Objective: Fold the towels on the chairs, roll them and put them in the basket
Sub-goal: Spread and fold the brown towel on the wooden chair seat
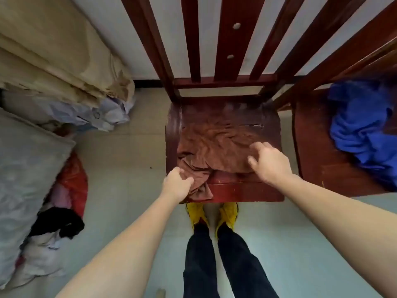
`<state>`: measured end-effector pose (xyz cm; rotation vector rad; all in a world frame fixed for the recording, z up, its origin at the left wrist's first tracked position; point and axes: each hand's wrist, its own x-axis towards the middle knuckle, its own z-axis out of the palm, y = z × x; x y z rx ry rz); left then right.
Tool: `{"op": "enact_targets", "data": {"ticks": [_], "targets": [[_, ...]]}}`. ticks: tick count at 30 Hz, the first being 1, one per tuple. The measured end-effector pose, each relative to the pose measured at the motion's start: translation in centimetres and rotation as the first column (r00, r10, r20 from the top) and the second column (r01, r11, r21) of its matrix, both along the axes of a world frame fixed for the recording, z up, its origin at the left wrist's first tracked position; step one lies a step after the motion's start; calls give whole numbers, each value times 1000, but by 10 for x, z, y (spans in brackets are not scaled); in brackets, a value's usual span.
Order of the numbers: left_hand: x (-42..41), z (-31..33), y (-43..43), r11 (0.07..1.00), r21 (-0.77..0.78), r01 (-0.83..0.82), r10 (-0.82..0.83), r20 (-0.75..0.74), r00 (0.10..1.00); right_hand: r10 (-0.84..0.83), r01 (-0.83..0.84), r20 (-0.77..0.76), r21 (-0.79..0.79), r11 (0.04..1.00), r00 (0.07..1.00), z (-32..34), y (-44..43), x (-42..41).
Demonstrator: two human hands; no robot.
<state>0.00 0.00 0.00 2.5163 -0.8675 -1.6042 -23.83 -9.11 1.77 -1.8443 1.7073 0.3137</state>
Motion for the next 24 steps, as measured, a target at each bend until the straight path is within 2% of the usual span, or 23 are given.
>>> {"op": "enact_targets", "data": {"ticks": [3, 6, 9, 11, 14, 17, 20, 21, 23, 24], "targets": [[0, -41, -17, 961, -77, -264, 266, 10, 964, -76, 78, 17, -147, 986, 997, -37, -18, 2], [-4, -67, -33, 877, -114, -467, 470, 2, 882, -126, 123, -13, -126, 984, 992, -63, -29, 11], [-13, -79, -35, 932, -108, -346, 353, 53, 934, -109, 106, -76, -50, 993, 991, -78, -20, 20], [-19, -76, -29, 970, -89, -228, 235, 72, 969, -123, 121, -61, -37, 992, 991, -79, -1, 20], [-19, -63, -17, 984, -151, -92, 114, 142, 983, -187, 186, -46, -9, 982, 981, -75, 35, 3], [-9, -55, -11, 971, -196, -138, 162, 112, 980, -272, 290, -132, 154, 944, 953, -70, 61, -25], [0, -47, -18, 936, -183, -300, 298, -40, 954, -203, 263, -210, 321, 910, 956, -61, 67, -39], [2, -45, -23, 915, -160, -371, 356, -114, 928, -183, 228, -178, 274, 934, 967, -58, 65, -39], [8, -41, -32, 861, -103, -497, 461, -253, 851, -196, 199, -64, 38, 979, 978, -51, 50, -25], [11, -38, -38, 841, -86, -534, 490, -297, 820, -218, 219, 19, -83, 972, 976, -47, 38, -13]]}}
